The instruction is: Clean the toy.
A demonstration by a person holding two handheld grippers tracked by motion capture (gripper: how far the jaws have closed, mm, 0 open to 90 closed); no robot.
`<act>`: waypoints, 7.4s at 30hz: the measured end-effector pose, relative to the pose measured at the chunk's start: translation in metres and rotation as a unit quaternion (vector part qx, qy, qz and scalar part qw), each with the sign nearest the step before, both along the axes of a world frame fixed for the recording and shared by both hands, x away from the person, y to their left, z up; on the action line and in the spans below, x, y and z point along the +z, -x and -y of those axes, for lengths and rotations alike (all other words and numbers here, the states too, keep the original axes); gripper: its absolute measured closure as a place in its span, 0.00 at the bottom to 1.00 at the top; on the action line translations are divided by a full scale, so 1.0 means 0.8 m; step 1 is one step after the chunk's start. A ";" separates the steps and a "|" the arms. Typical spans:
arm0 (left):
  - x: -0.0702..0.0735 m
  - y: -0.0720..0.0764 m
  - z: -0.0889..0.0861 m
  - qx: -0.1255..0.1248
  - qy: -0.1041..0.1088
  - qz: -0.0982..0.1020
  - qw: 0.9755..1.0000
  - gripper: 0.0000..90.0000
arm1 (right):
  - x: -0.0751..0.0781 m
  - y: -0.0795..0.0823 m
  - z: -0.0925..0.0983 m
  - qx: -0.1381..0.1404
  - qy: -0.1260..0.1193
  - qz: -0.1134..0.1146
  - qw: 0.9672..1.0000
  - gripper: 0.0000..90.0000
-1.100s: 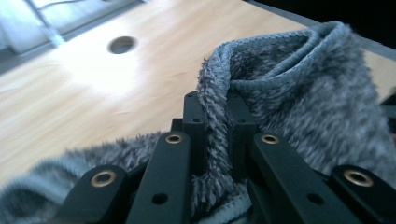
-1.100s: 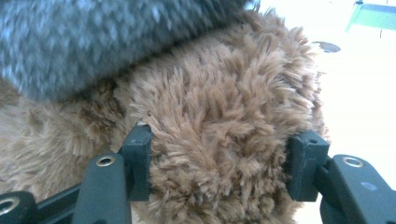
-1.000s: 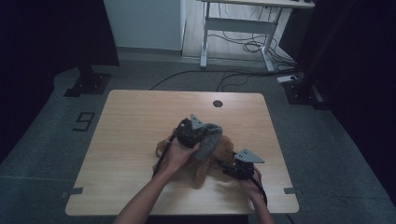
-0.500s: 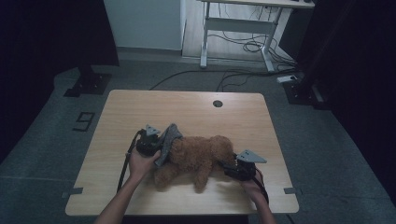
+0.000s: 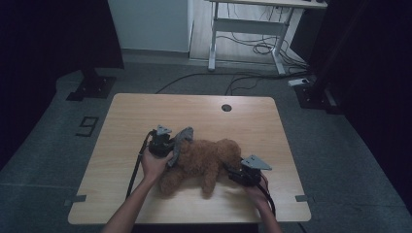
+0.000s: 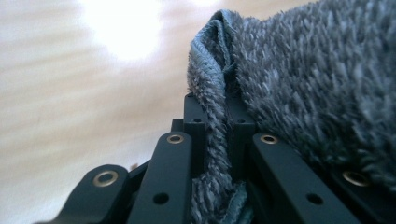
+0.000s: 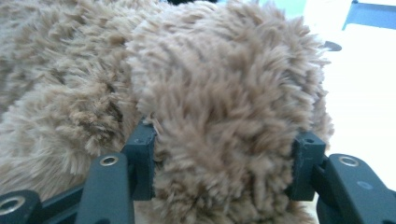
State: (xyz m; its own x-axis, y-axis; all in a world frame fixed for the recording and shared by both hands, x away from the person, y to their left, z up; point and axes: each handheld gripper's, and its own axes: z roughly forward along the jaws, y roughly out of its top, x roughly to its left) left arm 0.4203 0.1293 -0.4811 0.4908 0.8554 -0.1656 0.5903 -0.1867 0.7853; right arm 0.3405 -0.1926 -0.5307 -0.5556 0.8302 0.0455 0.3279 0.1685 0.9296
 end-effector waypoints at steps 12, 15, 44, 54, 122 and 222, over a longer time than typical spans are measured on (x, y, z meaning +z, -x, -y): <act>0.067 -0.003 0.015 -0.040 0.028 0.040 0.998 0.91 | 0.002 -0.005 0.001 0.002 0.020 0.007 1.000 0.44; 0.072 0.004 0.043 -0.062 -0.004 0.045 0.997 0.90 | 0.003 -0.001 0.001 0.004 0.027 0.009 1.000 0.37; 0.010 0.075 0.055 -0.097 -0.047 0.075 0.991 0.91 | 0.051 -0.030 0.027 0.043 -0.051 -0.079 0.995 0.04; 0.007 0.091 0.056 -0.113 -0.035 0.079 0.990 0.91 | 0.026 -0.046 0.017 0.046 -0.026 -0.179 0.982 0.00; 0.045 -0.005 0.034 -0.047 -0.044 0.020 0.998 0.91 | 0.004 -0.036 -0.027 -0.085 0.014 -0.036 0.996 0.51; -0.002 0.092 0.069 -0.085 -0.087 0.112 0.986 0.92 | -0.003 0.013 -0.003 -0.026 0.034 -0.055 0.998 0.39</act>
State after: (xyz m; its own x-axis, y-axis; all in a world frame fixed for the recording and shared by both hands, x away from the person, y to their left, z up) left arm 0.3467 0.0739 -0.4823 0.6370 0.7637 0.1047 0.3550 -0.4111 0.8396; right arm 0.3300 -0.1903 -0.5330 -0.5060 0.8613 0.0468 0.4374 0.2094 0.8745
